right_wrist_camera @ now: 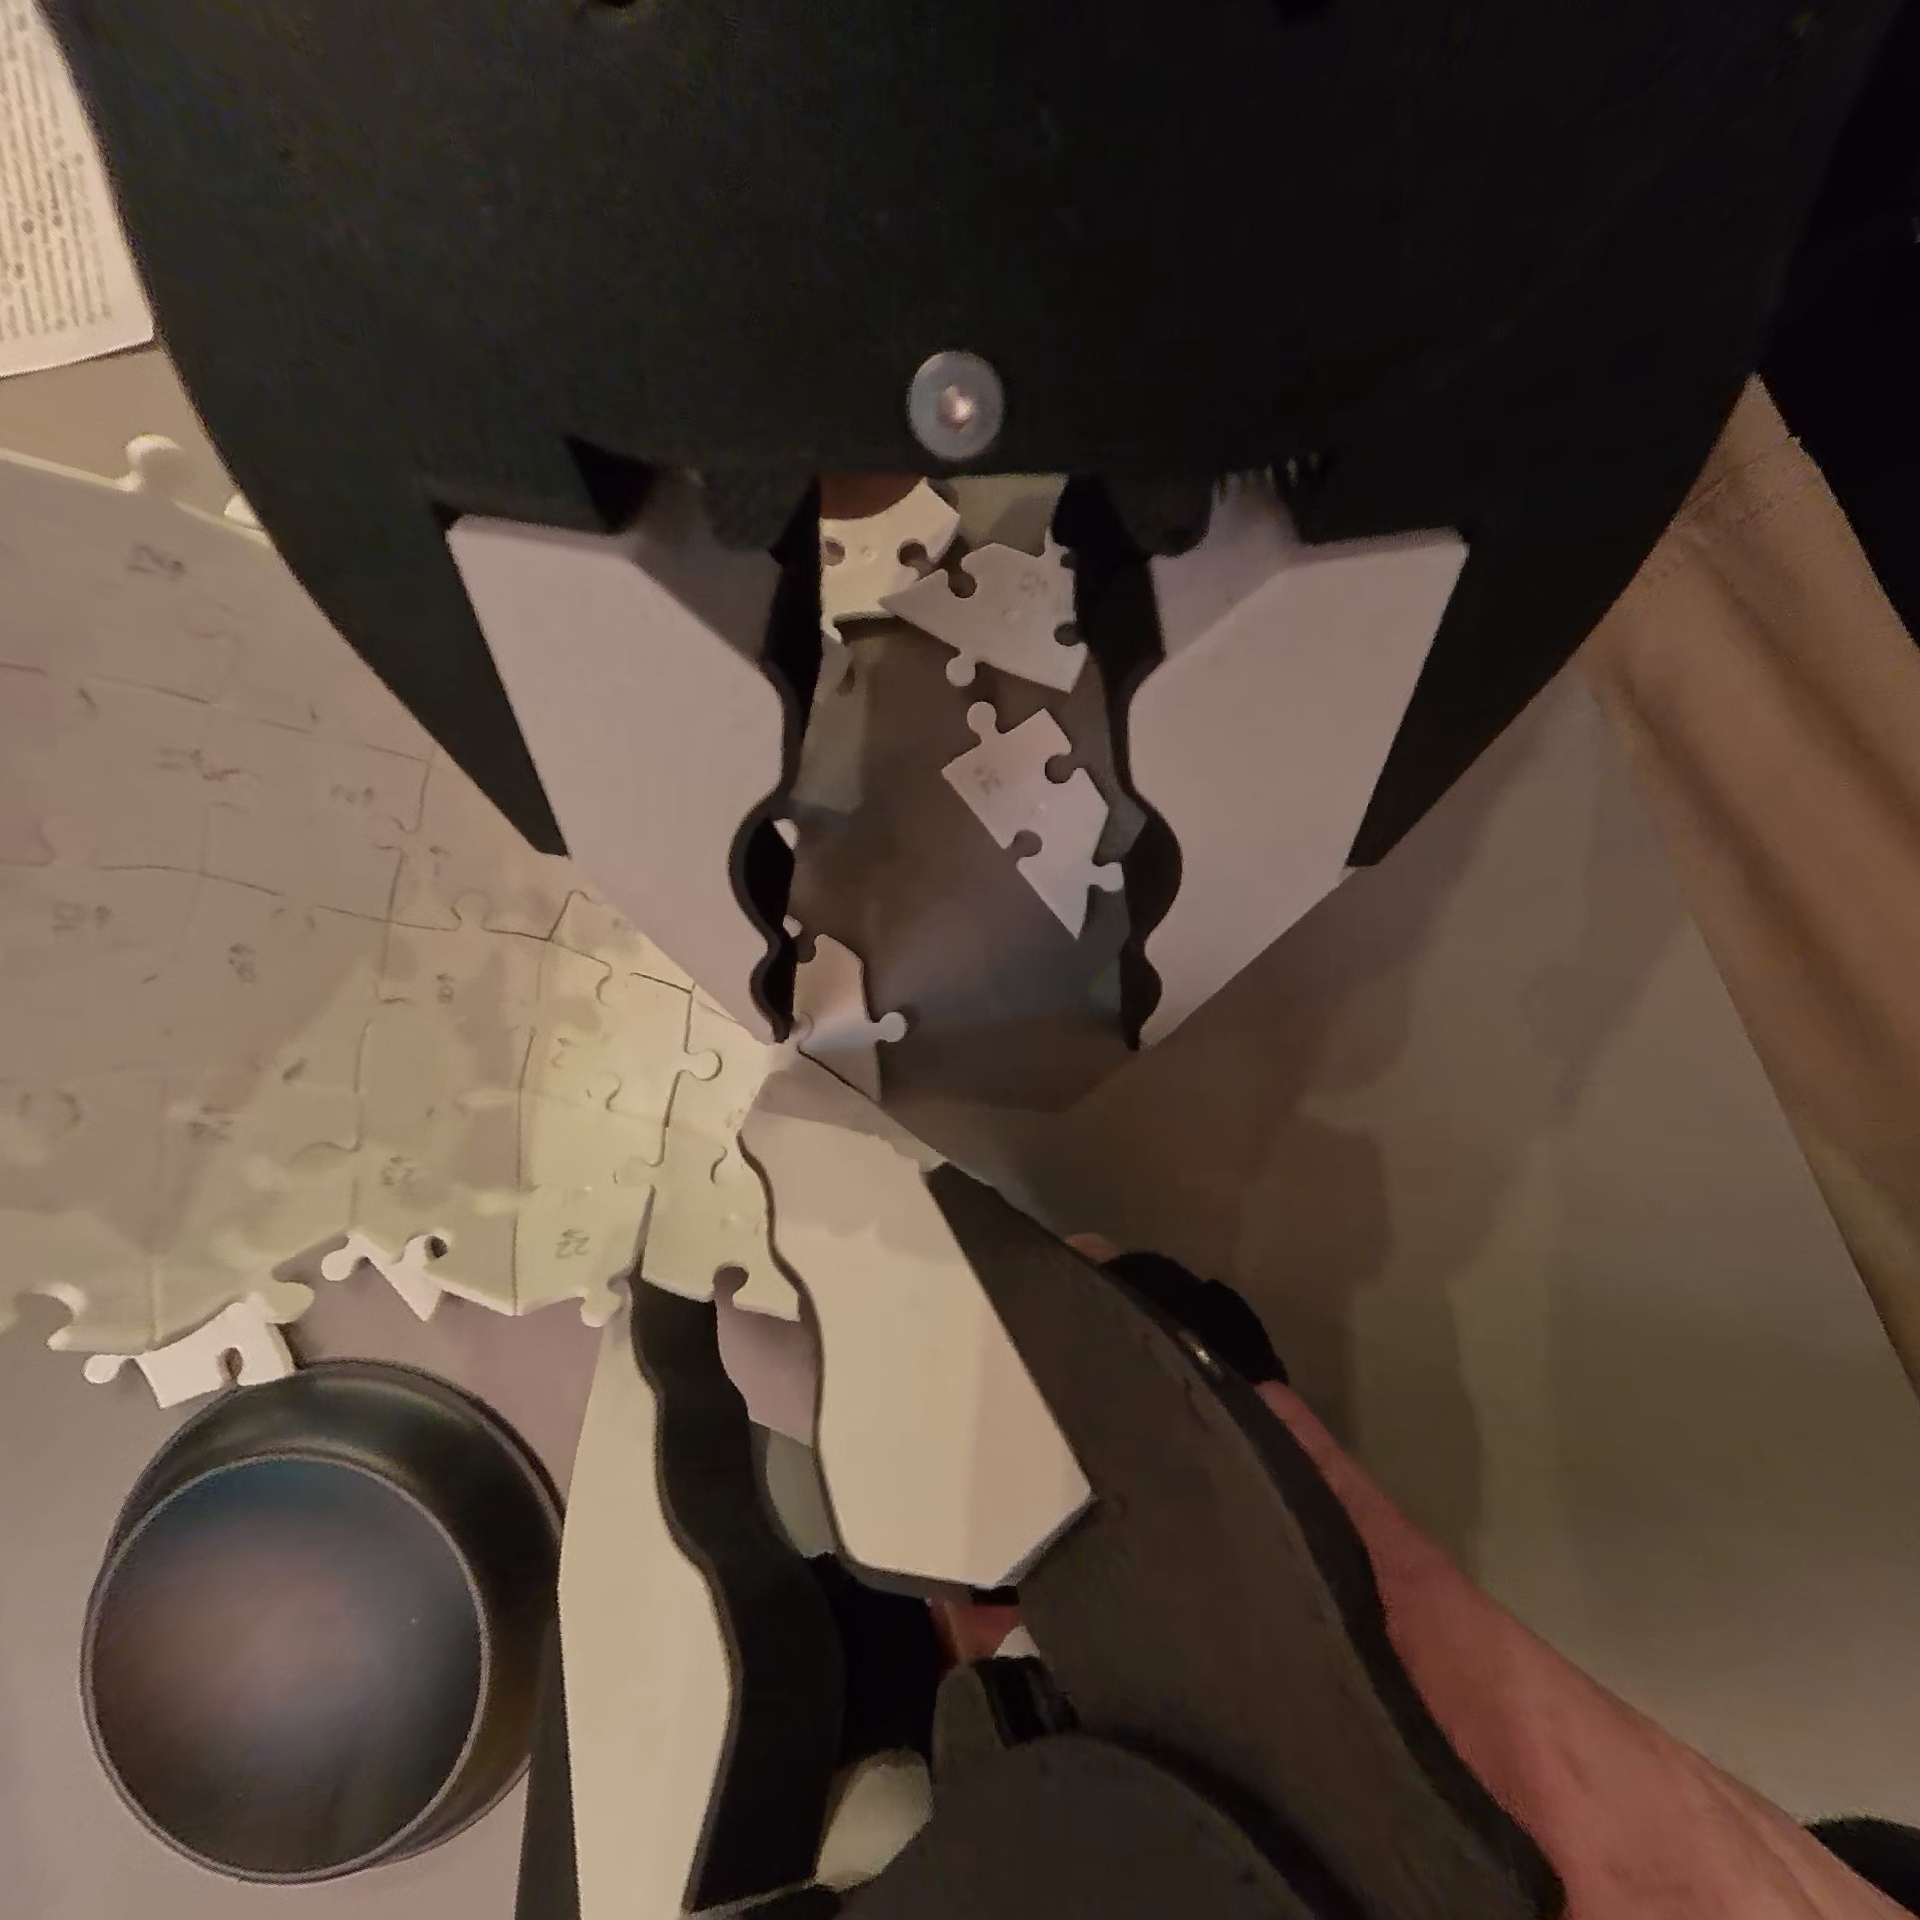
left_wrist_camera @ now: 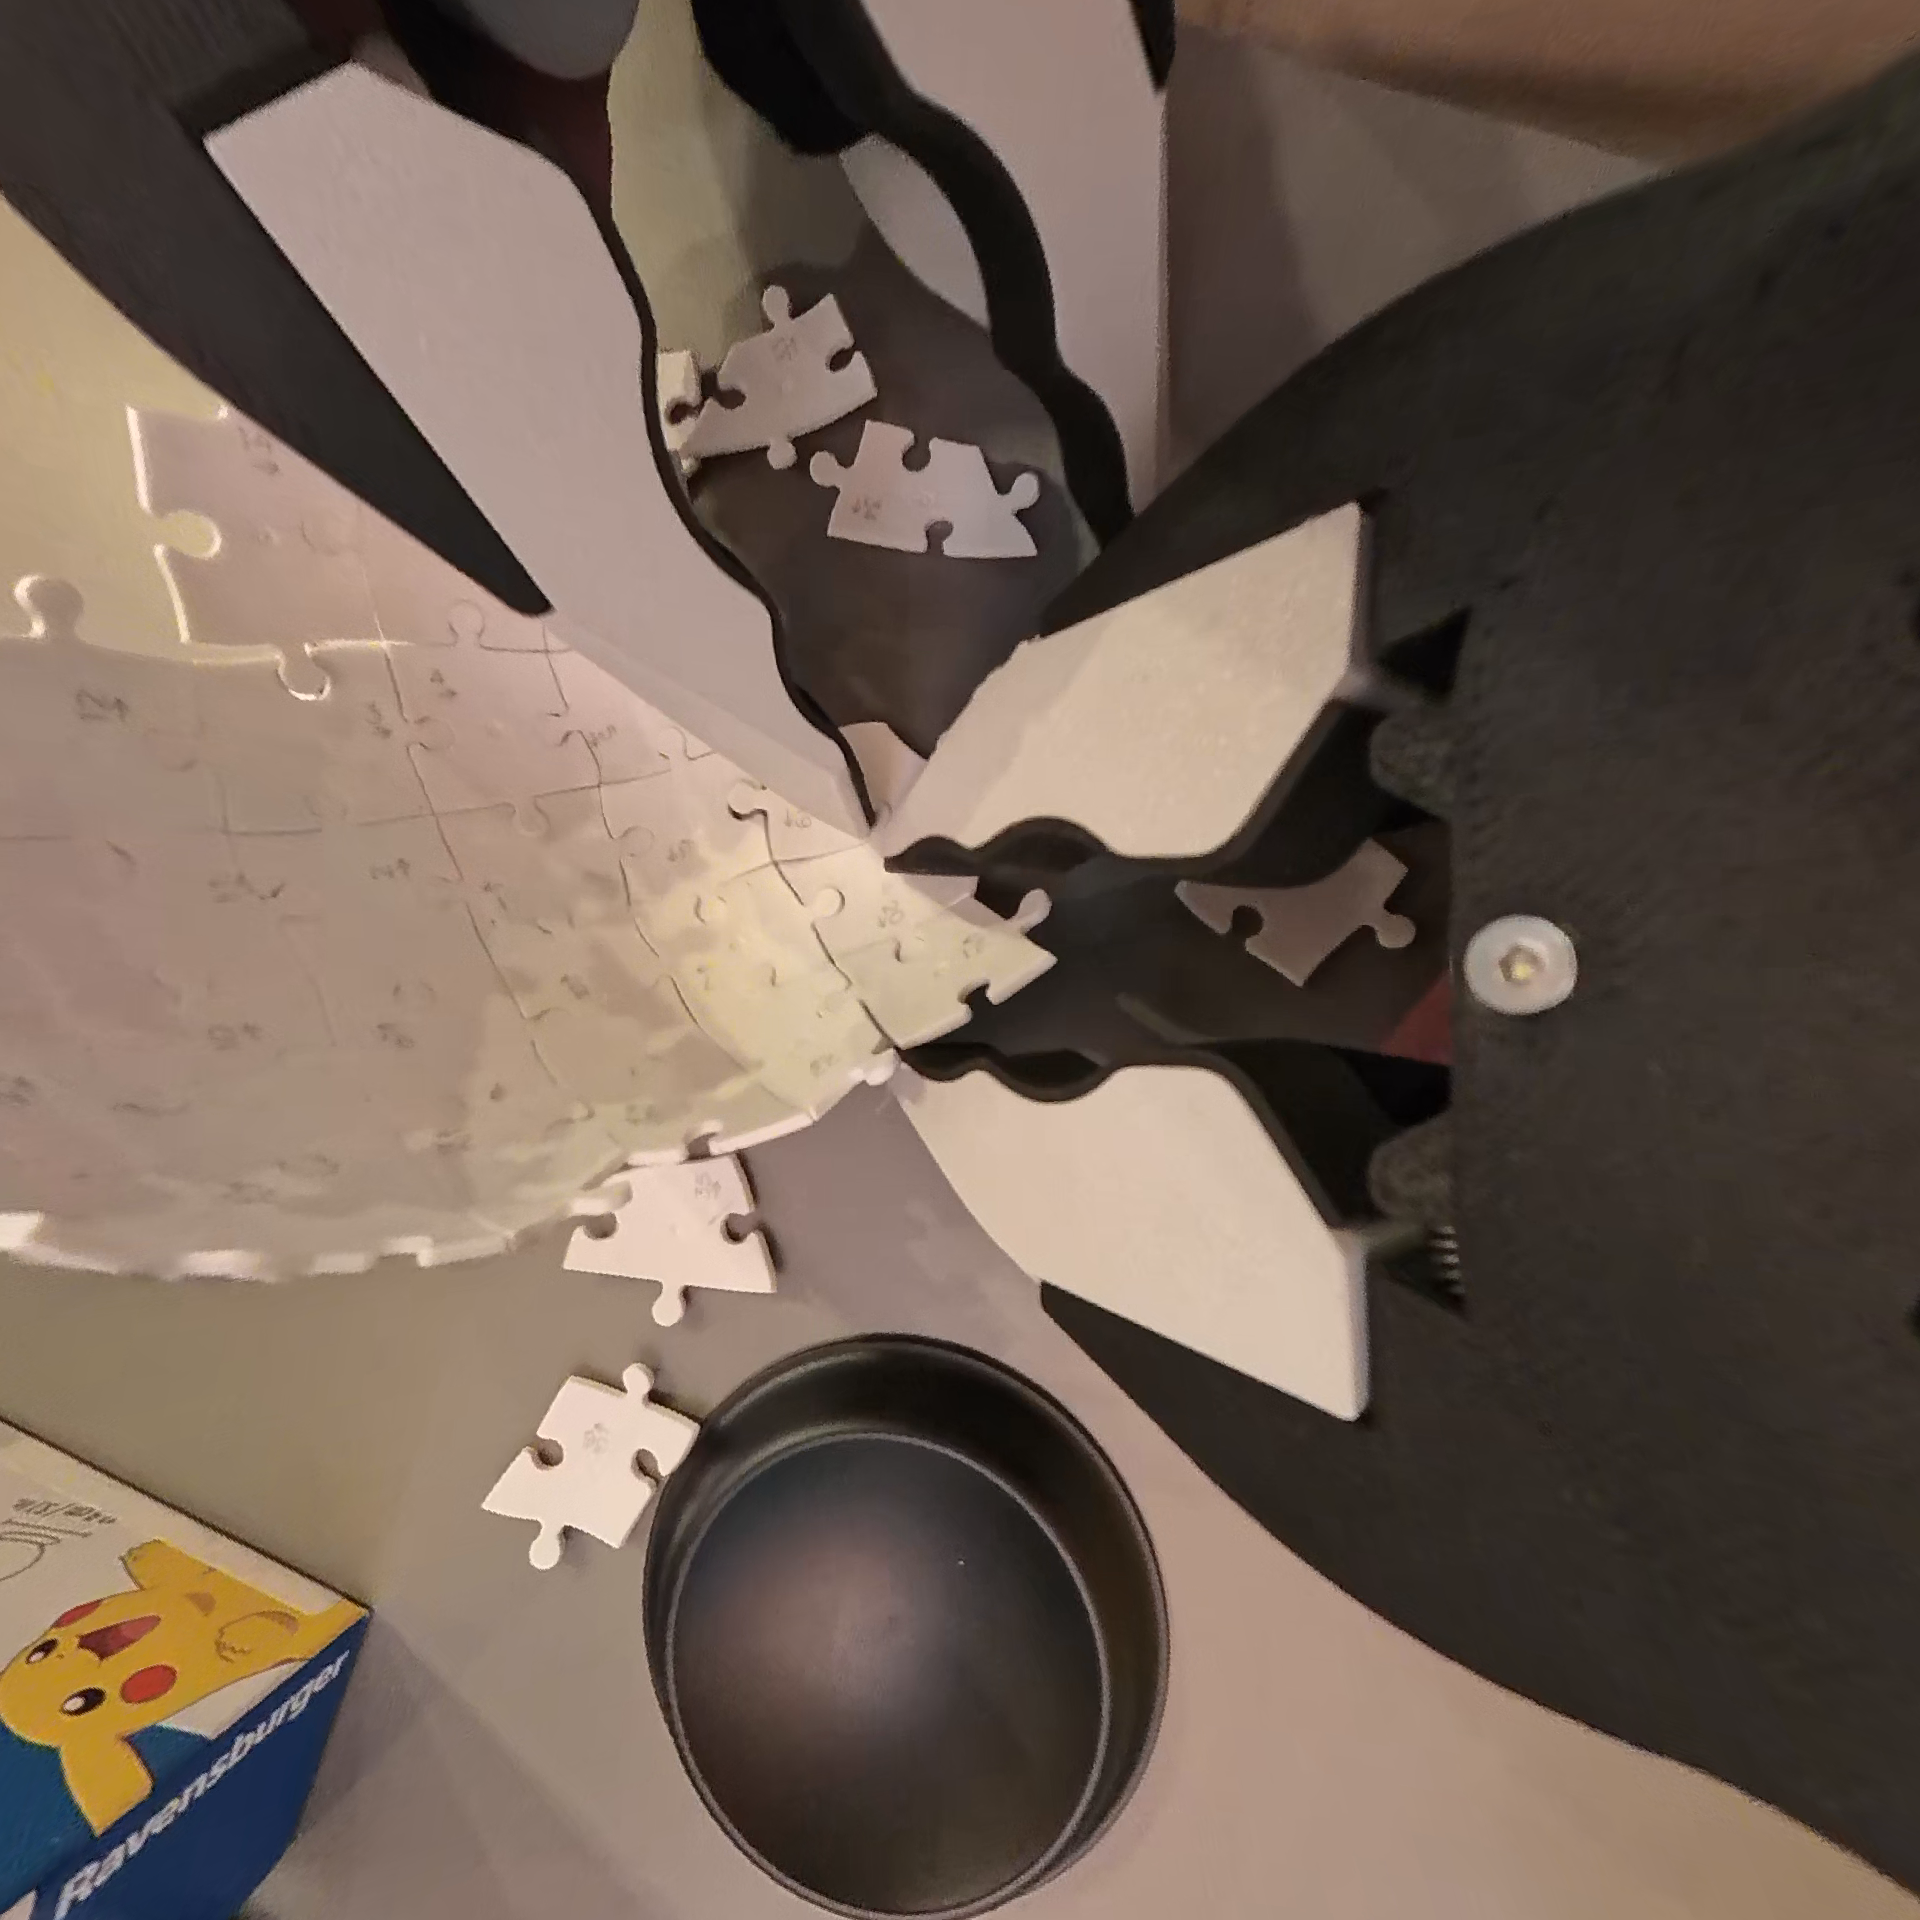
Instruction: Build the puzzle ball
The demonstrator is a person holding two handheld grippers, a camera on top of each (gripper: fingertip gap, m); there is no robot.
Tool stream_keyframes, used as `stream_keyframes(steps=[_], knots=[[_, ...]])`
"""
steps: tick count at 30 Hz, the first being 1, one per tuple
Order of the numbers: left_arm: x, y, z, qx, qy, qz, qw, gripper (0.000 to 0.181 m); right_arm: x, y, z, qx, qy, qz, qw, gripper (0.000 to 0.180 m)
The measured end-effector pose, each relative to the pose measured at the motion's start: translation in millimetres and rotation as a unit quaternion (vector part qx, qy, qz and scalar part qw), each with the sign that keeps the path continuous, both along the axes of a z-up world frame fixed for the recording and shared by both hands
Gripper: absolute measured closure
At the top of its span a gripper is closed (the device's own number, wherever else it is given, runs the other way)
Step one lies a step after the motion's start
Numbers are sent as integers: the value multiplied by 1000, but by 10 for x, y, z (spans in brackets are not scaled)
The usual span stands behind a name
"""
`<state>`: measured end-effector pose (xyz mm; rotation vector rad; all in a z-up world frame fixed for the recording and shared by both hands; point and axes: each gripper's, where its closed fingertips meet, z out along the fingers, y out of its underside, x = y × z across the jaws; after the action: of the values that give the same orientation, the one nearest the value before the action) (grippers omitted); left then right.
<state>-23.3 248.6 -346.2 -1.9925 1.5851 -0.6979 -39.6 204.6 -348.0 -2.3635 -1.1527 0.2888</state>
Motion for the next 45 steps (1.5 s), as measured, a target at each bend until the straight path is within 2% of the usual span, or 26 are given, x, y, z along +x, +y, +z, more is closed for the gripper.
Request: stream_keyframes(steps=[1, 13, 17, 27, 36, 45], knots=[[-2, 2, -2, -2, -1, 0, 1000, 150, -6, -2, 0, -1, 1, 0, 1000, 116], [-39, 2, 10, -33, -16, 2, 999, 147, 2, 16, -5, -1, 4, -1, 1000, 119], [-105, 44, 39, -18, -6, 11, 1000, 137, -4, 8, -8, 1, 2, 3, 1000, 118], [-100, 76, 12, -8, 2, 23, 1000, 137, -19, -21, -1, -4, 5, 12, 1000, 111], [-103, 75, -10, -1, 10, 17, 1000, 138, 78, -4, 269, 21, 26, -6, 999, 110], [-99, 72, -14, 6, 14, 16, 1000, 137, 25, -94, 282, 23, 25, 24, 999, 114]])
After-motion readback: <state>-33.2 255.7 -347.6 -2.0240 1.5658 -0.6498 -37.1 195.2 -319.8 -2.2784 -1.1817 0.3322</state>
